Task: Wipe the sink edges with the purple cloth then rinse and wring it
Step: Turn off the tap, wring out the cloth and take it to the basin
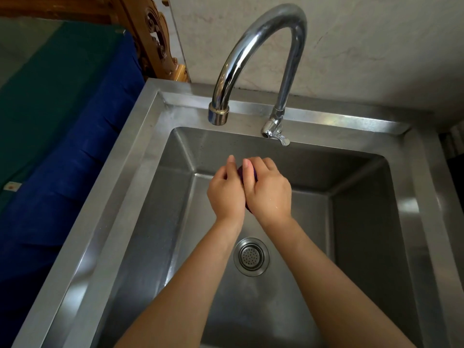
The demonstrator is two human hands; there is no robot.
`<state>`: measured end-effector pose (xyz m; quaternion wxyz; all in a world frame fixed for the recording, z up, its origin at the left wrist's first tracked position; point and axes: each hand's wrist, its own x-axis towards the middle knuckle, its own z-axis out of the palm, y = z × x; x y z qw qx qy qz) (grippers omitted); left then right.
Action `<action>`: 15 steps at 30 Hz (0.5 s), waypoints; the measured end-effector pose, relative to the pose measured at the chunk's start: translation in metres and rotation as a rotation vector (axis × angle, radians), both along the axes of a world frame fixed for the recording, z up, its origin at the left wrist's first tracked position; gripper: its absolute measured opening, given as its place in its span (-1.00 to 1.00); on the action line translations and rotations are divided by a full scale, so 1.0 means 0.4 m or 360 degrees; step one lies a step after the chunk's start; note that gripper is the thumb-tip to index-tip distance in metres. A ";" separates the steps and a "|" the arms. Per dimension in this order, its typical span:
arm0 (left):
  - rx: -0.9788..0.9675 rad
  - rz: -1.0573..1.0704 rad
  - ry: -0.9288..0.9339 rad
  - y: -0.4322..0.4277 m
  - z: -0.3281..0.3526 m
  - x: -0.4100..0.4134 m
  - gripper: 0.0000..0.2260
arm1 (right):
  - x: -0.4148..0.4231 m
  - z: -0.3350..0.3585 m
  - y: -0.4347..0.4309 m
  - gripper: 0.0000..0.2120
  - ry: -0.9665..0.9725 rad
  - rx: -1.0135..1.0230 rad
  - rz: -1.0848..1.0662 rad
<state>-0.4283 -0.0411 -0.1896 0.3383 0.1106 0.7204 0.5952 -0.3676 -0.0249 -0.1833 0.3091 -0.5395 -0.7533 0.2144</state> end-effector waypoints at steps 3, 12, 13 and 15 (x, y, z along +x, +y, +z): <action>-0.0043 -0.0082 0.0278 -0.010 -0.008 -0.003 -0.60 | 0.007 -0.016 0.025 -0.52 -0.0119 0.0187 0.0023; 0.0026 -0.0160 0.0569 -0.015 0.004 0.001 -0.53 | 0.003 -0.006 0.054 -0.52 0.0034 -0.0294 0.0019; 0.0052 -0.0196 0.0602 -0.017 0.004 0.000 -0.52 | 0.006 -0.007 0.056 -0.52 0.0095 -0.0418 -0.0007; 0.0103 -0.0275 0.0636 -0.016 0.002 -0.005 -0.51 | 0.012 -0.008 0.059 -0.53 0.0157 -0.0536 -0.0036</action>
